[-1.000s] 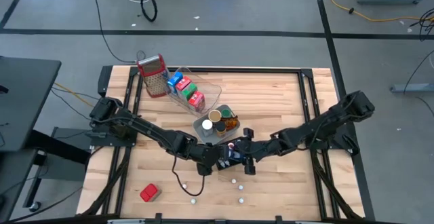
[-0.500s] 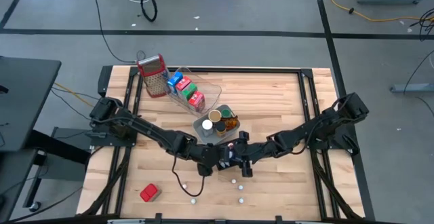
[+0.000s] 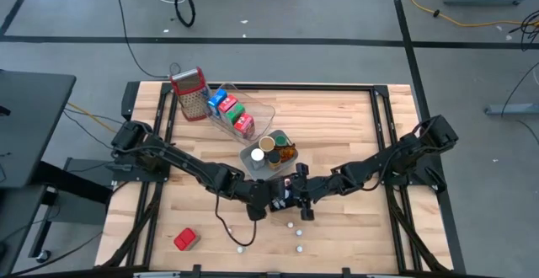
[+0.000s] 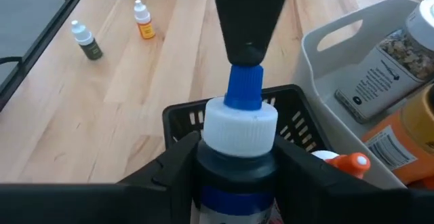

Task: Pick & Place Kitchen Items
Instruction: Adjust the food coloring bottles on the black bin

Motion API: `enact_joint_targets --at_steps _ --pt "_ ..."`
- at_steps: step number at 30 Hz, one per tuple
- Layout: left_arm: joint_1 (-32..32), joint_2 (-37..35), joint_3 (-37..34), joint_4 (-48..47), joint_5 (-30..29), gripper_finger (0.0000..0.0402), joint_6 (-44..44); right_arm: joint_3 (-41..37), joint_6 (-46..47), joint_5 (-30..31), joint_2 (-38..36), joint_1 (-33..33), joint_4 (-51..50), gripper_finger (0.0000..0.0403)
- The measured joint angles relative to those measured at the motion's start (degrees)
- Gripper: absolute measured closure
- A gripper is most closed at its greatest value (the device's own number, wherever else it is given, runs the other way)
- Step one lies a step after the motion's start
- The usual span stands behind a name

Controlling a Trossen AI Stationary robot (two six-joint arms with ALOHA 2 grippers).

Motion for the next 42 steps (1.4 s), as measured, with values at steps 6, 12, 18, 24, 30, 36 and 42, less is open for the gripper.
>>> enact_joint_targets --at_steps 6,12,18,24,30,36,42 --pt "0.0 0.1 0.0 2.0 2.0 0.0369 -12.8 0.0 -0.2 -0.5 0.0 0.0 -0.2 0.0243" --pt "0.0 0.1 0.0 2.4 2.5 0.0332 -21.8 0.0 -0.2 -0.5 0.0 0.0 -0.6 0.0248" --pt "0.0 0.0 0.0 2.9 0.7 0.0294 -29.9 0.0 0.0 -0.1 0.0 0.0 0.7 0.0242" --pt "-0.3 -2.8 0.0 1.7 -2.7 0.0281 -43.4 -0.1 0.2 0.8 -1.1 0.3 1.4 0.0248" --pt "-0.4 -8.9 0.1 -5.3 -11.7 0.0284 -60.0 -0.1 -3.1 7.1 -3.9 2.9 5.8 0.0243" --pt "-0.7 -12.5 0.1 -7.5 -11.4 0.0286 -67.0 -4.2 -8.4 17.5 -2.2 6.7 17.4 0.0244" --pt "-1.3 -12.8 0.1 -7.6 -11.1 0.0285 -69.6 -12.3 -11.1 19.1 5.0 7.1 41.1 0.0242"
